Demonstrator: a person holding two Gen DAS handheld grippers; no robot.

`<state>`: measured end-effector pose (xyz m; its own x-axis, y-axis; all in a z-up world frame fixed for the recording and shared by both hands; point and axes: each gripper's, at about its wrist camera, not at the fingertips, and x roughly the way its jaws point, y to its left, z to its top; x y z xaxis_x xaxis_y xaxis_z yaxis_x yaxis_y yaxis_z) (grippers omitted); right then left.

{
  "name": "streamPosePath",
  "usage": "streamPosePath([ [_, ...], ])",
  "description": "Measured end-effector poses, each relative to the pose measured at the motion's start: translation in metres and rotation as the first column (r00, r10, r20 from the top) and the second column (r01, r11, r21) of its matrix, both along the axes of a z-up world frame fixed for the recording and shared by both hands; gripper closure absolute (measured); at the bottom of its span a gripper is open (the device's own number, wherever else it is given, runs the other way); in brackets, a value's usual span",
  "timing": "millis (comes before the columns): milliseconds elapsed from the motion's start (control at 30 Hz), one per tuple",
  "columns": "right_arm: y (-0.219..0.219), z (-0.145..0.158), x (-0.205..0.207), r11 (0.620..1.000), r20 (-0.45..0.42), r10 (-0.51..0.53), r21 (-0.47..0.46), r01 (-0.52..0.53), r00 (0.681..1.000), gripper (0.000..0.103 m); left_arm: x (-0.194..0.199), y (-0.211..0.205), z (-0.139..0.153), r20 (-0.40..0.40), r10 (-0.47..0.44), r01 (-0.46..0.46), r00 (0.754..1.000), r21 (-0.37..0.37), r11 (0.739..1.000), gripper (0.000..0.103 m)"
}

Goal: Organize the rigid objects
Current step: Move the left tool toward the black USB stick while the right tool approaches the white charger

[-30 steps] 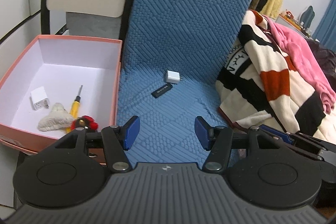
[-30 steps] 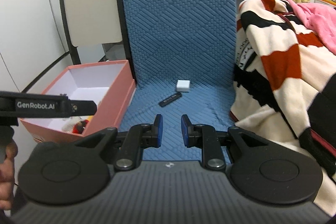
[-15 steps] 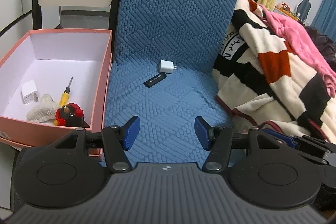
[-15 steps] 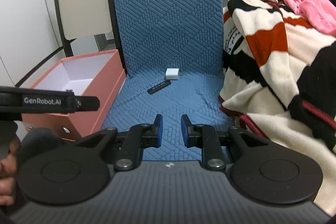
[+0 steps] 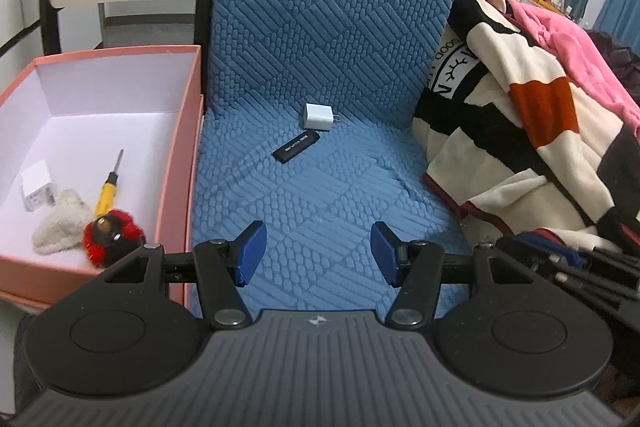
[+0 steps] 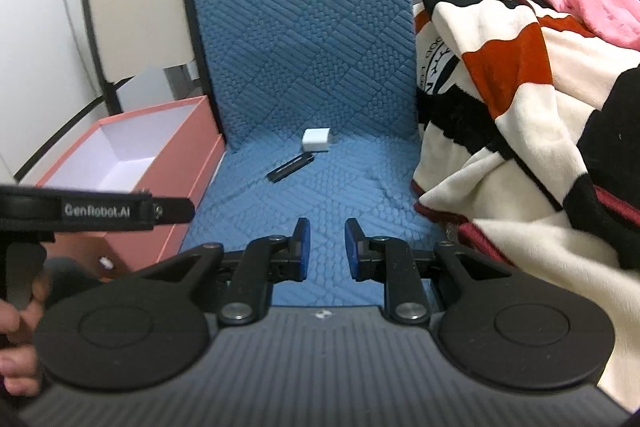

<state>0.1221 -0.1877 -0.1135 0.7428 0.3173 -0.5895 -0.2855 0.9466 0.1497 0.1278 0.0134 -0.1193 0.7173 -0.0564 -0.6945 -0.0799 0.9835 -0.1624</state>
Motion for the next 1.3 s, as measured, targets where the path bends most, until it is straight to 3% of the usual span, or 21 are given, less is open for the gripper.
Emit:
streamPosePath([
  [300,0.005,-0.001,0.048,0.997,0.031,-0.073,-0.029,0.074,0.997,0.08,0.054,0.004,-0.019,0.002,0.001,-0.001,1.0,-0.056,0.998,0.04],
  [533,0.014,-0.01,0.09,0.998,0.04,-0.055,0.043,0.053,0.998,0.08,0.094,0.002,-0.035,0.027,-0.015,0.015,1.0,0.005,1.0,0.04],
  [700,0.02,-0.031,0.12,0.997,-0.014,-0.037,0.07,0.038,0.999,0.08,0.113,0.009,-0.055,0.019,-0.009,0.01,1.0,-0.015,1.0,0.04],
  [867,0.016,-0.043,0.147,0.986,-0.075,-0.004,0.165,0.016,0.997,0.08,0.134,0.01,-0.073,-0.012,-0.011,0.011,1.0,-0.022,1.0,0.04],
  [1200,0.036,-0.058,0.211,0.979,-0.13,0.073,0.2,-0.046,0.989,0.079,0.181,0.02,-0.095,-0.076,0.002,-0.003,0.997,-0.007,1.0,0.041],
  [1300,0.046,-0.062,0.228,0.974,-0.146,0.115,0.212,-0.082,0.983,0.072,0.195,0.026,-0.104,-0.095,0.011,-0.012,0.995,-0.006,1.0,0.041],
])
